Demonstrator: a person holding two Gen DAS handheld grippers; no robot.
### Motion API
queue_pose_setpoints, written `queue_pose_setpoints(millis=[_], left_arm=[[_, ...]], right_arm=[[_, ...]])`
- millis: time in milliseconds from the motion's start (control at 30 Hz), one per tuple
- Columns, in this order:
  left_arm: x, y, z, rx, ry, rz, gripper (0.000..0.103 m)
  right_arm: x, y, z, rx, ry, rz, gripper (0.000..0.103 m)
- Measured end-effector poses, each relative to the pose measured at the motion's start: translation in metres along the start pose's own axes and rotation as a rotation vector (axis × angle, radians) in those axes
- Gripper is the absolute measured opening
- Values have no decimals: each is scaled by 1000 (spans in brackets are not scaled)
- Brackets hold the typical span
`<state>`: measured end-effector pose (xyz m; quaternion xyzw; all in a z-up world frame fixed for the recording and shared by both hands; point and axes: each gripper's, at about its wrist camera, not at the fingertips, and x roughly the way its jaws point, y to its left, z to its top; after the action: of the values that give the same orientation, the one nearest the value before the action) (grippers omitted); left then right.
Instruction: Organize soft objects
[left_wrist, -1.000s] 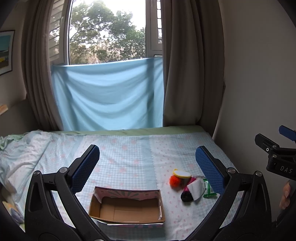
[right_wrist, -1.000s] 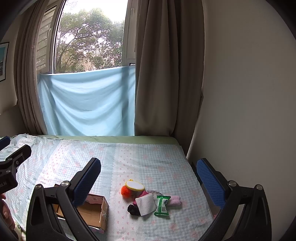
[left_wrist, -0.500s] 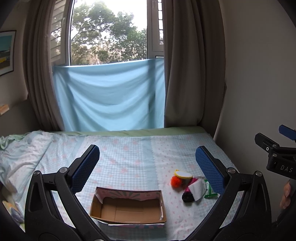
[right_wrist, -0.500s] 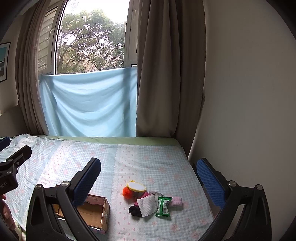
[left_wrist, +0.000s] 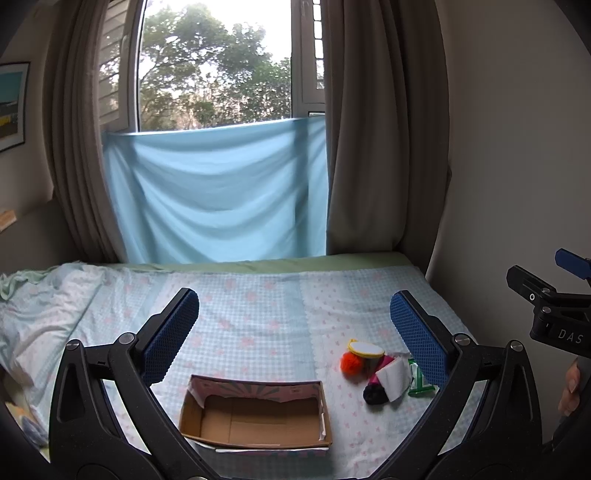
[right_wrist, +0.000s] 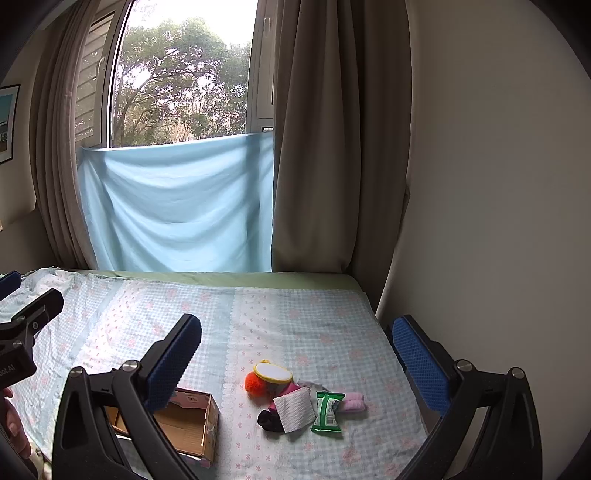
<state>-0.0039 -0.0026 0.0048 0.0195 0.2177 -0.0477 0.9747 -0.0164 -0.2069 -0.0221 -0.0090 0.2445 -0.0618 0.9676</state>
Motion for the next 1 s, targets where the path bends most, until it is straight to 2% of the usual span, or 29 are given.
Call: queue_pose_setpoints(millis=[467, 633, 767, 1000], left_arm=[[13, 6, 2, 0, 18, 6, 103], [30, 15, -1, 31, 99, -13, 103], [60, 16, -3, 92, 167, -80, 103], [158, -2, -7, 176, 300, -305, 103]], right_arm=[[12, 8, -1, 0, 34, 16, 103], [35, 11, -14, 46, 118, -3, 103], [58, 10, -28, 109, 204, -39, 103], [108, -3, -69, 207, 333, -92, 103]])
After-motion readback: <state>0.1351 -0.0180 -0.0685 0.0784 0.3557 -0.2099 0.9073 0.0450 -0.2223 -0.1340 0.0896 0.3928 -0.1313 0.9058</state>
